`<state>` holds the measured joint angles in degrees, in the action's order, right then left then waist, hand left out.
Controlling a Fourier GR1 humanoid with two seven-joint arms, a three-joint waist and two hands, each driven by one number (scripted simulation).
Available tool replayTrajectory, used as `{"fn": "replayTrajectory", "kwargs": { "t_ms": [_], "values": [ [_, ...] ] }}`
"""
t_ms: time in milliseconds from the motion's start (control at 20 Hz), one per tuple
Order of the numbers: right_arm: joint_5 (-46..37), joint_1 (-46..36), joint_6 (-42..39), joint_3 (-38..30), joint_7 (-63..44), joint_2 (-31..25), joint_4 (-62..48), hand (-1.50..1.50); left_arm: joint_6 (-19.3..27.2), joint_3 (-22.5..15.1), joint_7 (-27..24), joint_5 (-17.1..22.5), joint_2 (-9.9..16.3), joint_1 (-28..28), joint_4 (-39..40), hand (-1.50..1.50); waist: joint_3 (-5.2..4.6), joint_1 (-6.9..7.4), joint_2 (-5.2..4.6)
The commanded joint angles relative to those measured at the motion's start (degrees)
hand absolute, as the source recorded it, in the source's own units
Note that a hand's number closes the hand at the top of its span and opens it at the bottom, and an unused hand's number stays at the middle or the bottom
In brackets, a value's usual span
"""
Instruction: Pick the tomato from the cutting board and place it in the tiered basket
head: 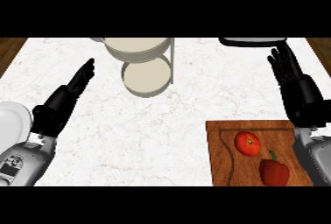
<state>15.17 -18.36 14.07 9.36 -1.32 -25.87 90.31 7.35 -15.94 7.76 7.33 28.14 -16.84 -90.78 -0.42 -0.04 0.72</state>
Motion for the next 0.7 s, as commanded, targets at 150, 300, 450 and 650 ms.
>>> {"fn": "replayTrajectory", "kwargs": {
  "t_ms": [150,300,450,650],
  "values": [
    [-9.9,6.1,16.4,-9.6,-4.1,-6.3,5.3,1.5,7.7,3.6,-0.3,0.8,-3.5,13.1,4.5,0.0,-0.03,-1.79,0.34],
    [-15.5,16.2,25.0,-16.2,-10.0,-10.3,-5.3,1.5,10.2,5.5,1.7,2.1,-4.6,15.0,6.6,0.0,-0.87,-8.43,-1.08],
    [-11.6,16.4,40.5,-25.1,-9.2,0.6,-0.3,-1.5,12.2,6.3,0.5,3.1,-7.0,19.4,7.9,0.0,0.13,-7.23,0.86],
    [-17.5,25.7,50.0,-20.9,-4.5,9.6,13.6,-1.5,13.0,3.8,-5.5,2.1,-11.2,23.1,8.8,0.0,0.09,-4.33,0.36]
  ]
}}
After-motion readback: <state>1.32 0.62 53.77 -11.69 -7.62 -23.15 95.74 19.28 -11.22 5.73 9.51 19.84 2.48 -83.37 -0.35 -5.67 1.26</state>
